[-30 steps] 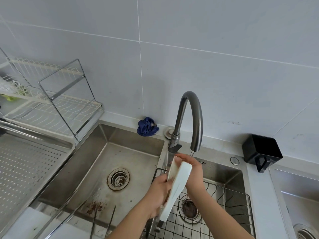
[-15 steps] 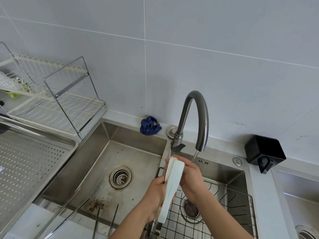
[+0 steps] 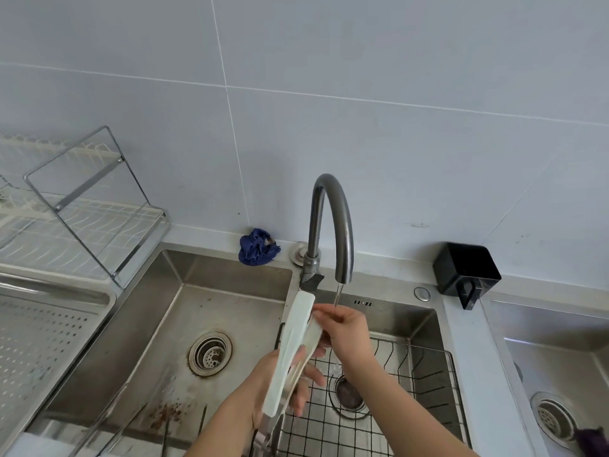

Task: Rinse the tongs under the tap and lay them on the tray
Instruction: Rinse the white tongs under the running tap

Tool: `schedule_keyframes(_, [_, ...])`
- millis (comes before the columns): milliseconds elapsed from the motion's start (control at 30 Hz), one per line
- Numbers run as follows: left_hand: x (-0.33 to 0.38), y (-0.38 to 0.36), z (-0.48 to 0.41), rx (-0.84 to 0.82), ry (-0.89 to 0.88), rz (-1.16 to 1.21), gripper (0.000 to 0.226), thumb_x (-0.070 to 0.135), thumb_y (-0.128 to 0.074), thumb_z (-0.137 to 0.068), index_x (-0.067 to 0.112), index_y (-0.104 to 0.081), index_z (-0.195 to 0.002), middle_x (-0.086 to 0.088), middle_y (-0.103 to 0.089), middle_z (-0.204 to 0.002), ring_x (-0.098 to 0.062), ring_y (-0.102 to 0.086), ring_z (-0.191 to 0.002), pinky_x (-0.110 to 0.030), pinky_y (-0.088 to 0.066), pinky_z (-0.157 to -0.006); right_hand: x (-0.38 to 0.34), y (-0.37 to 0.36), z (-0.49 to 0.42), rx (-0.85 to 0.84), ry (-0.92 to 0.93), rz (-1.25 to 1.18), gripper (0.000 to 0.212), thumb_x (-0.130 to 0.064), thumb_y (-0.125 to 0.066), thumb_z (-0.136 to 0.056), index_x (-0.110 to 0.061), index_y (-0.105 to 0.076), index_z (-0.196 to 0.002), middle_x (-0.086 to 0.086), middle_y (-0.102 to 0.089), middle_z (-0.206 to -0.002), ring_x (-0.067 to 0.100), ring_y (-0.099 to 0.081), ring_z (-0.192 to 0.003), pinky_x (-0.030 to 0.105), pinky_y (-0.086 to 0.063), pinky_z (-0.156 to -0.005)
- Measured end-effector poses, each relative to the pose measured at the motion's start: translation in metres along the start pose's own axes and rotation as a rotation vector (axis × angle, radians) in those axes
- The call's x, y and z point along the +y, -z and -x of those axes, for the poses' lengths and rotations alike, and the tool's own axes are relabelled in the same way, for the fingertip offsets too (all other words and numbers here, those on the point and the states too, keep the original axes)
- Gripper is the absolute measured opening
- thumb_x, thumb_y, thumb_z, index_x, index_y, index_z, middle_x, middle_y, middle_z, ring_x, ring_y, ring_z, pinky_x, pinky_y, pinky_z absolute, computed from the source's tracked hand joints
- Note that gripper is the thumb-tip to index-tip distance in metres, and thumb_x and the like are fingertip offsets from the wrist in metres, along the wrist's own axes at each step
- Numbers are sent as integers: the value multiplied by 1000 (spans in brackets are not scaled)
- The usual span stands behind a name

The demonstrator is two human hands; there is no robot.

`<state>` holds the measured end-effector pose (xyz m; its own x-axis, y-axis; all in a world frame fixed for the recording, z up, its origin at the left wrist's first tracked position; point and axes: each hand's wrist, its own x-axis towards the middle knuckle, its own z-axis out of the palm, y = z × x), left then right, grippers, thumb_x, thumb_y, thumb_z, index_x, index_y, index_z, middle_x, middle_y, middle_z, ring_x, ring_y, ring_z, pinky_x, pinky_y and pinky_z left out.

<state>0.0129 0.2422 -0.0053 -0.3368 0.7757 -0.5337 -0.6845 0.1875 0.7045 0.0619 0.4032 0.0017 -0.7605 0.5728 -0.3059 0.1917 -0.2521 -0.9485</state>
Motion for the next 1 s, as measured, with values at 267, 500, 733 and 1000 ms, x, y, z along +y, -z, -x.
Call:
schedule_keyframes(267, [10,-1,-17,-37,-24,74,47,36,-45,-106,1,-64,-130,-22,-70,-84,-21,-56,-43,-24,-42,-41,-11,2,-6,-62,-45,-72,23,-9,-59,-102,-9,-68,-122,5,-80,-101,26,-77,-81,37,-62,-65])
schedule_keyframes(500, [16,9,-21,111,2,-53,79,68,-21,-97,10,-61,-134,-22,-70,-122,-36,-67,-99,-44,-48,-81,-28,32,-20,403,7,181,15,-16,-65,-98,-18,-76,-107,-2,-77,-95,20,-75,-84,40,-65,-75])
schedule_keyframes(733, [10,8,-9,295,-237,-654,32,18,-72,-92,19,-66,-124,1,-71,-109,3,-67,-76,-18,-57,-66,-9,34,-3,409,-143,-121,17,-3,-59,-98,-18,-68,-98,8,-72,-98,25,-75,-90,35,-64,-65])
schedule_keyframes(1000, [2,12,-9,417,-233,-597,23,9,-72,-90,13,-73,-113,-2,-74,-93,-4,-68,-66,-19,-53,-54,-3,30,0,116,-145,-46,2,-13,-56,-103,-15,-56,-103,7,-75,-84,30,-76,-85,41,-63,-69])
